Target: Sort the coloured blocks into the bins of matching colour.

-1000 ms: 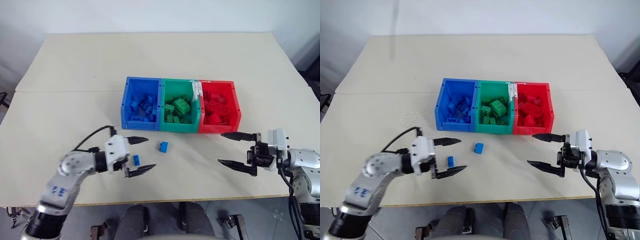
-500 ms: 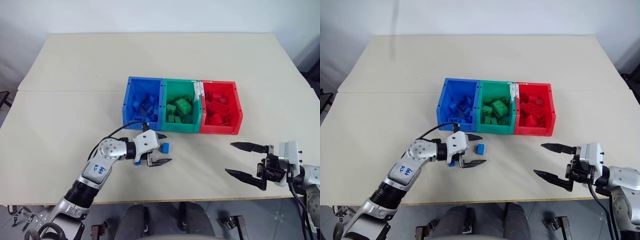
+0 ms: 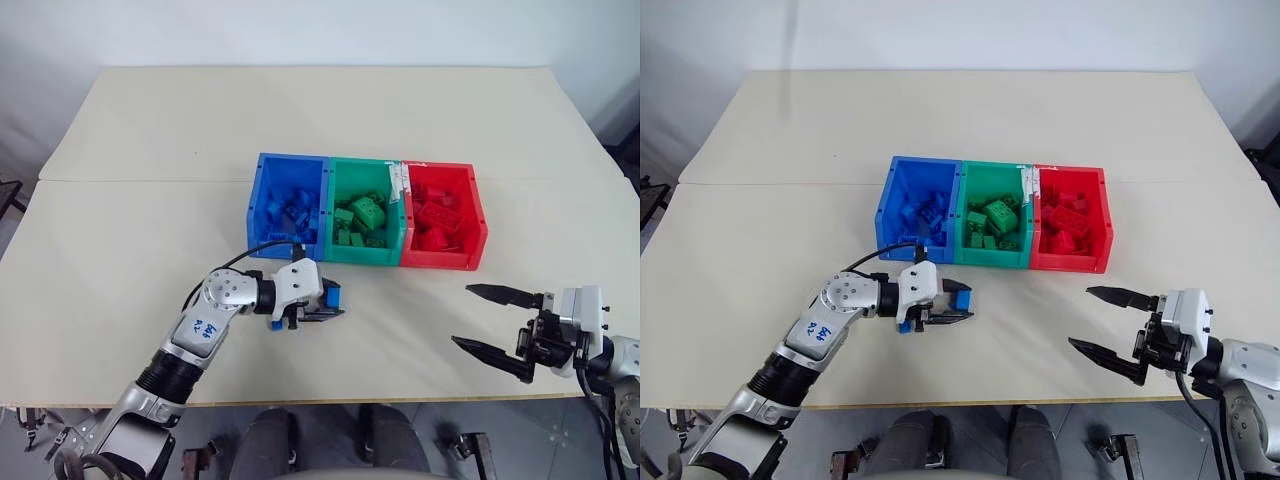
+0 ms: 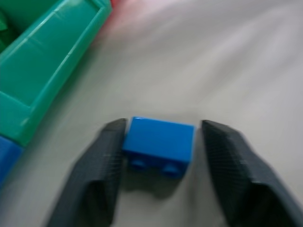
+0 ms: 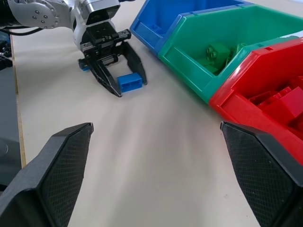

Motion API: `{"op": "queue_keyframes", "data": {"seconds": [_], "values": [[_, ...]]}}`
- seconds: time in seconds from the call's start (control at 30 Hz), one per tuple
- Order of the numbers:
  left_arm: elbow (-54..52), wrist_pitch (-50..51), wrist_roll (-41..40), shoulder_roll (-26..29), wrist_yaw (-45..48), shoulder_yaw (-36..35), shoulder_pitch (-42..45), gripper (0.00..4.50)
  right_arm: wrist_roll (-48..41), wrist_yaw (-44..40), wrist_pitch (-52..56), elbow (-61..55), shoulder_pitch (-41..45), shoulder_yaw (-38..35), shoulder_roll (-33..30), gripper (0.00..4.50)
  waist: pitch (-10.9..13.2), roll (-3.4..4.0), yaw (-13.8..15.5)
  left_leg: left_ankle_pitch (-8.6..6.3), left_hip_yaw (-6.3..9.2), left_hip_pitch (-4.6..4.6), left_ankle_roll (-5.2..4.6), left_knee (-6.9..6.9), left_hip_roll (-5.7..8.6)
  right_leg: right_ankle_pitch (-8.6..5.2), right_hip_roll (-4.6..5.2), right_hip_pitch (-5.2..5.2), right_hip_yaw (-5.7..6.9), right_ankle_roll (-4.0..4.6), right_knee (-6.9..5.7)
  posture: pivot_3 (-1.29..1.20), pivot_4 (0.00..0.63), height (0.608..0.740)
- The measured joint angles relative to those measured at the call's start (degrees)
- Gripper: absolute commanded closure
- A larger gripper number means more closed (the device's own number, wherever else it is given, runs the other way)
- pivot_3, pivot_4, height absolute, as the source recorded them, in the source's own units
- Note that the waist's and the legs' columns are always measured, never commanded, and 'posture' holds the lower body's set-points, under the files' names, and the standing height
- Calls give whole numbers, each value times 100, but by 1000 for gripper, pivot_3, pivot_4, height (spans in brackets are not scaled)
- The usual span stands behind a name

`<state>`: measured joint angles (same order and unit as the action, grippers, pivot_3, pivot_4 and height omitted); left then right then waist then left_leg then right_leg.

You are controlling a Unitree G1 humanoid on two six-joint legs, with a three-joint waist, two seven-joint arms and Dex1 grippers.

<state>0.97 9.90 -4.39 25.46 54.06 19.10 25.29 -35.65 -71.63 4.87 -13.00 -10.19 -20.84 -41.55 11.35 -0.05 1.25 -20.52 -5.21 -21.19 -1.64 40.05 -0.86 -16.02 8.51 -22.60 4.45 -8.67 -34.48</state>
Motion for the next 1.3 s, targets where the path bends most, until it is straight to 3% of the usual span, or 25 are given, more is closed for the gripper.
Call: {"op": "queue_keyframes", "data": {"seconds": [0.17, 0.47, 0.83, 1.13, 1.3], "values": [[35, -126, -202, 12, 109, -264, -109, 2701, -3, -7, 8, 19, 136, 7, 0, 0, 0, 0, 1, 0, 1, -2, 0, 0, -6, 0, 1, -1, 0, 0, 0, 0, 150, 740], [-570, -135, -1841, 201, 325, -1905, -88, 2701, -136, 121, 125, 44, 605, 25, 49, 0, 0, 0, 14, 1, 4, -4, -2, 1, -7, 1, 4, 2, 2, -2, 2, 0, 150, 740], [847, -179, -1042, 75, -570, -1787, 1276, 2701, -158, 593, 144, 377, 1042, 23, 289, 0, 1, -1, 17, 3, -14, -11, -6, -3, 17, 7, -8, 5, 8, -13, 22, 0, 150, 740], [1513, -239, -707, -58, -903, -1697, 1532, 19, -195, 730, 135, 389, 968, 16, 406, 0, 1, -2, 10, 5, -19, -15, -4, -1, 13, 7, -13, 6, 11, -14, 26, 0, 150, 740], [1141, -246, -854, 142, -756, -1881, 1098, 19, -222, 697, 125, 385, 1019, 26, 427, 0, 1, -1, -23, 4, -10, -15, -4, -4, 8, 7, -13, 2, 9, -14, 27, 0, 150, 740]]}}
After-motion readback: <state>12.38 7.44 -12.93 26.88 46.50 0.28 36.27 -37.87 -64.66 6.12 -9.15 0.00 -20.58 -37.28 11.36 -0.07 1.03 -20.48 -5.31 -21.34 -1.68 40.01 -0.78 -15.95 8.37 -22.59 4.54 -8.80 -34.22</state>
